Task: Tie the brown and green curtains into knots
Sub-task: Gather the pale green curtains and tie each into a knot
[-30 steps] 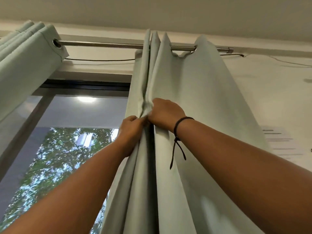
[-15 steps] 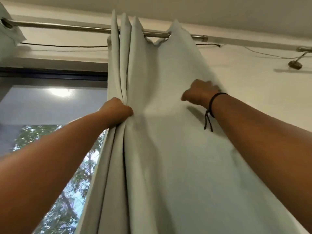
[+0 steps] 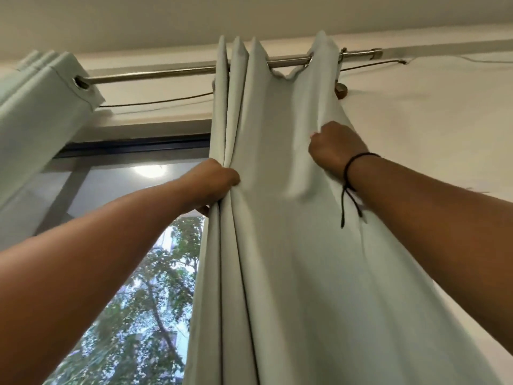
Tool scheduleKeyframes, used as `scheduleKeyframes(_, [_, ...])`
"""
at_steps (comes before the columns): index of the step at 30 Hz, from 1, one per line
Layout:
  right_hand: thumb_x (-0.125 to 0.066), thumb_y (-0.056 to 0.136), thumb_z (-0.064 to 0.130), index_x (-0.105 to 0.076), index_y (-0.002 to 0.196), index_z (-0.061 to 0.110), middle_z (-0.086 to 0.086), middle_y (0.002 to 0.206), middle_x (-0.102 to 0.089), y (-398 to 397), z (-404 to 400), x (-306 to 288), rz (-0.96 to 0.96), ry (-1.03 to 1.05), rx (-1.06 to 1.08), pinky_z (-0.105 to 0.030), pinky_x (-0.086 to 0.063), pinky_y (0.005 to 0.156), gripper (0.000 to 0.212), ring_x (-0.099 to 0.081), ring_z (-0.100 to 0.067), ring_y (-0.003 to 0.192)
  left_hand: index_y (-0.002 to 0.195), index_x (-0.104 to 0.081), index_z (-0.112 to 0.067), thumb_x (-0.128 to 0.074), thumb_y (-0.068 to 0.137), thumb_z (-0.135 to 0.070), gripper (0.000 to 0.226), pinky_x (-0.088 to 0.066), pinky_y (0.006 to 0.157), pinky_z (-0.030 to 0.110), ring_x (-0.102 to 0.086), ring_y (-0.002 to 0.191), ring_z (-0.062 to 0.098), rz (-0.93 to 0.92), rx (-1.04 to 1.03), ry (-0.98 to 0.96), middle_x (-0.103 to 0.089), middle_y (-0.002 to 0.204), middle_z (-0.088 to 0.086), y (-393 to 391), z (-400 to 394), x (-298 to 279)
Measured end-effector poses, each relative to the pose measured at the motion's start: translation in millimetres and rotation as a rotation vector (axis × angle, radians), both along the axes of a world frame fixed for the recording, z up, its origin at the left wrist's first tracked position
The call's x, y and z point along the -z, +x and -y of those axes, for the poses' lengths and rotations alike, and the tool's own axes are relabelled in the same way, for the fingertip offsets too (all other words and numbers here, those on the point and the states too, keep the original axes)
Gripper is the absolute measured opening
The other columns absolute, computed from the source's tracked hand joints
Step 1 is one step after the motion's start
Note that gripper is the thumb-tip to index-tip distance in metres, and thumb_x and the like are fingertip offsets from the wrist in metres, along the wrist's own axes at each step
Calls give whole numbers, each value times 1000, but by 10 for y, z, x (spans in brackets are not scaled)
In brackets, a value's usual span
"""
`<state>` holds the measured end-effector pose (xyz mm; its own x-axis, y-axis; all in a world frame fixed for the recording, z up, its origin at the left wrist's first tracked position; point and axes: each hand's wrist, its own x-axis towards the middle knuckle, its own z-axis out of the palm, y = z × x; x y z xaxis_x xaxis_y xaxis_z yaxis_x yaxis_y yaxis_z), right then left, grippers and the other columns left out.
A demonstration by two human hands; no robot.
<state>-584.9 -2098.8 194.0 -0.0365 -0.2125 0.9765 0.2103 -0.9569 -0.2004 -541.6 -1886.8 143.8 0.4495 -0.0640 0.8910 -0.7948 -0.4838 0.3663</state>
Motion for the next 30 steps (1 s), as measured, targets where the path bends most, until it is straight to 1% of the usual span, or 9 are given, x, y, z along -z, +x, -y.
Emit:
scheduleKeyframes(7, [-40,91,14,-45,132,-1,-20,137,-47,302,-499,-203,-442,58,253,-39,-38,104,44,-48,-35,123,86,-56,-4,-49,87,-22,19,-57,48,36,-63,59,32,39,-62,46,-61,75,16,-57,-384,38])
scheduleKeyframes(10, [-41,95,11,-50,126,-5,-22,132,-52,212,-1045,-186,-343,-214,164,-32,-40,95,37,-50,-34,119,98,-57,0,-47,87,-26,30,-59,59,40,-67,68,36,45,-28,66,-64,82,18,-28,-439,51])
scheduleKeyframes(13, [-34,100,13,-51,128,-1,-22,130,-54,-16,-1674,-153,-156,-398,-132,-33,-40,91,36,-51,-35,120,88,-61,0,-47,80,-31,35,-50,65,37,-64,81,41,180,-11,-69,-65,87,27,6,-485,31])
scheduleKeyframes(15, [-35,101,16,-50,130,1,-21,131,-54,-52,-1750,-143,-211,-409,-163,-32,-40,89,36,-51,-34,120,86,-64,1,-50,74,-30,36,-52,75,45,-64,87,38,239,51,-189,-67,92,25,49,-549,5])
scheduleKeyframes(20, [-45,93,19,-52,129,7,-13,134,-53,215,-1254,140,-462,-285,432,-36,-43,93,38,-51,-30,121,92,-67,-9,-54,75,-24,26,-57,69,42,-65,75,33,190,38,-121,-68,85,16,256,-418,51])
scheduleKeyframes(23, [-45,93,21,-56,125,12,-5,124,-58,382,-1116,284,-488,-257,691,-35,-45,74,35,-58,-24,110,109,-60,-14,-57,64,-46,56,-57,80,44,-65,87,30,142,108,-116,-67,99,11,315,-95,93])
scheduleKeyframes(25, [-45,93,19,-56,124,11,-8,123,-59,416,-968,287,-479,-254,547,-36,-45,78,34,-59,-26,107,121,-51,-15,-62,57,-54,76,-55,84,44,-63,94,30,90,217,-145,-64,109,10,326,125,96])
scheduleKeyframes(27, [-47,91,16,-59,116,6,-12,114,-62,350,-826,305,-468,-261,278,-33,-44,76,29,-57,-27,90,126,-47,-13,-65,61,-49,76,-55,85,44,-63,94,30,44,306,-183,-62,111,11,320,281,78])
scheduleKeyframes(30, [-54,91,17,-52,98,8,-5,78,-55,321,-520,430,-463,-170,-190,-21,-40,48,12,-49,-17,61,121,-51,-9,-66,70,-36,60,-56,80,42,-63,90,30,2,315,-182,-63,107,14,333,443,66])
